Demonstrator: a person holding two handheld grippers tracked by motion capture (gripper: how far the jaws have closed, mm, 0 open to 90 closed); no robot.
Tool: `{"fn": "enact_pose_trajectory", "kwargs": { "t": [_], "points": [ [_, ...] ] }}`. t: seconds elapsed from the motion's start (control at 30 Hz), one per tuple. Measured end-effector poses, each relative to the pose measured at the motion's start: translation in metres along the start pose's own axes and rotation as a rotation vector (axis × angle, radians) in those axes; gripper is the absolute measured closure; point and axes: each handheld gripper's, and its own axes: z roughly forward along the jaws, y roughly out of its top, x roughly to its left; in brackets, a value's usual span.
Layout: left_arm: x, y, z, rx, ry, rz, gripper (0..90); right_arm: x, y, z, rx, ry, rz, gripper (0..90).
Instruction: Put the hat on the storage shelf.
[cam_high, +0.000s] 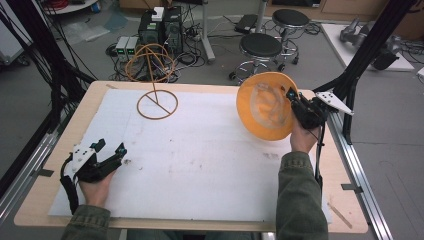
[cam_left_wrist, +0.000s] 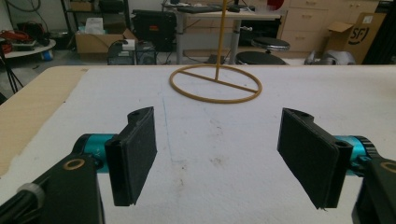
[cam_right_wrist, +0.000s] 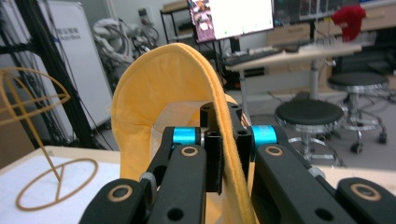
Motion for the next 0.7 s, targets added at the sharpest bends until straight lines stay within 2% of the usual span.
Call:
{"fn": "enact_pose_trajectory", "kwargs": {
  "t": [0.1, 0.2, 0.27, 0.3, 0.37, 0.4, 0.53, 0.7],
  "points": [
    [0.000, 0.000, 0.000, -0.001, -0.001, -0.002, 28.3, 0.003, 0.003, -0.001, -0.015, 0.013, 0.005, 87.3],
    [0.000, 0.000, 0.000, 0.000, 0.000, -0.001, 28.3, 0.012, 0.011, -0.003, -0.051, 0.023, -0.048, 87.3],
    [0.000, 0.000, 0.000, -0.001, -0.001, -0.003, 28.3, 0.015, 0.013, -0.004, -0.056, 0.030, -0.059, 87.3],
    [0.000, 0.000, 0.000, -0.001, -0.001, -0.003, 28.3, 0.021, 0.018, -0.004, -0.071, 0.047, -0.086, 87.3],
    [0.000, 0.000, 0.000, 0.000, -0.001, -0.002, 28.3, 0.026, 0.024, -0.005, -0.078, 0.065, -0.103, 87.3],
    [0.000, 0.000, 0.000, -0.001, 0.000, -0.001, 28.3, 0.026, 0.024, -0.005, -0.078, 0.065, -0.103, 87.3],
    [0.000, 0.000, 0.000, -0.003, 0.001, -0.002, 28.3, 0.037, 0.035, -0.006, -0.102, 0.121, -0.115, 87.2],
    [0.001, 0.000, 0.000, -0.003, -0.001, -0.008, 28.3, 0.041, 0.041, -0.007, -0.115, 0.165, -0.092, 87.1]
  ]
}}
